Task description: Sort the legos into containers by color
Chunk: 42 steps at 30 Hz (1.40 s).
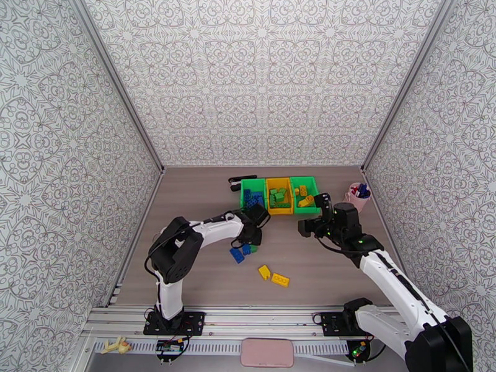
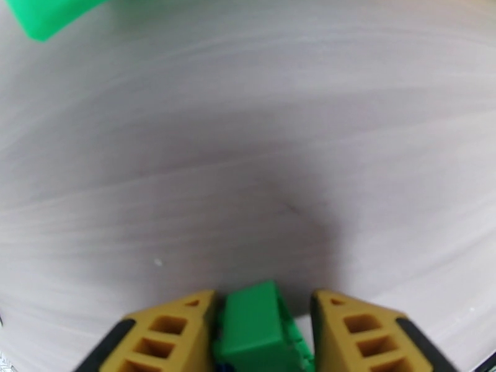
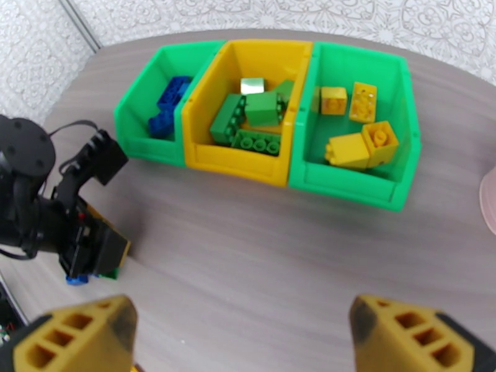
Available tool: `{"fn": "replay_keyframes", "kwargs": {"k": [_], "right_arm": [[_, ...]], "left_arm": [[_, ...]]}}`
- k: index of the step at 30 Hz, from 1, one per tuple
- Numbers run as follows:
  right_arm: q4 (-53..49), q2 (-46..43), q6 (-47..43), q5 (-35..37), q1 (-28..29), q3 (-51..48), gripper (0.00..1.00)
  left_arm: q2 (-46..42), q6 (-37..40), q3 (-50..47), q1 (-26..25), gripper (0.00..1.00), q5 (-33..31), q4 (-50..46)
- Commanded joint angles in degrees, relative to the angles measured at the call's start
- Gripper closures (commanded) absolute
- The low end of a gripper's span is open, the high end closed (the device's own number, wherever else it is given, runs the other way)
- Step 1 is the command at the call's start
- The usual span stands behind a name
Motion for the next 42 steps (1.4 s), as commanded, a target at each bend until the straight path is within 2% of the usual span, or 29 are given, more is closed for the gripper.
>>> {"fn": "replay_keyframes", "kwargs": {"k": [1, 7, 10, 23, 29, 32, 35, 42], "right_arm": [[0.06, -1.03, 0.89, 0.28, 0.55, -0.96, 0.06], [-1.97, -3.57, 0.62, 1.77, 0.56, -1.04, 0.06], [-0.84, -4.28, 1.12, 1.92, 0.53, -2.20, 0.06], [2.41, 0.33, 1.35, -0.20, 0.62, -0.69, 0.06], [3.04, 0.43, 2.29, -0.75, 0.61, -1.35, 0.06], [3.03, -0.30, 2.81, -0.72, 0.62, -1.67, 0.06], [2.96, -1.27, 3.17, -0.82, 0.62, -1.90, 0.06], [2.14, -3.32, 3.17, -0.90, 0.70, -2.14, 0.06]], "left_arm": [[1.80, -0.80, 3.48, -1.07, 0.58, 2.91, -1.41], [3.85, -0.27, 6.33, -2.50, 0.58, 3.74, -1.87], [3.64, -0.32, 6.07, -2.88, 0.55, 2.98, -2.52], [0.49, 0.92, 1.04, -4.29, 0.51, 1.71, -2.48], [-0.51, 0.89, 0.98, -4.83, 0.68, -0.84, -3.03], [-1.95, 0.97, 1.50, -5.01, 0.72, -1.84, -1.65], [-3.90, 1.97, 1.75, -5.04, 0.73, -3.75, 1.63], [-6.72, 4.69, 2.45, -4.30, 0.83, -7.37, 15.12]]}}
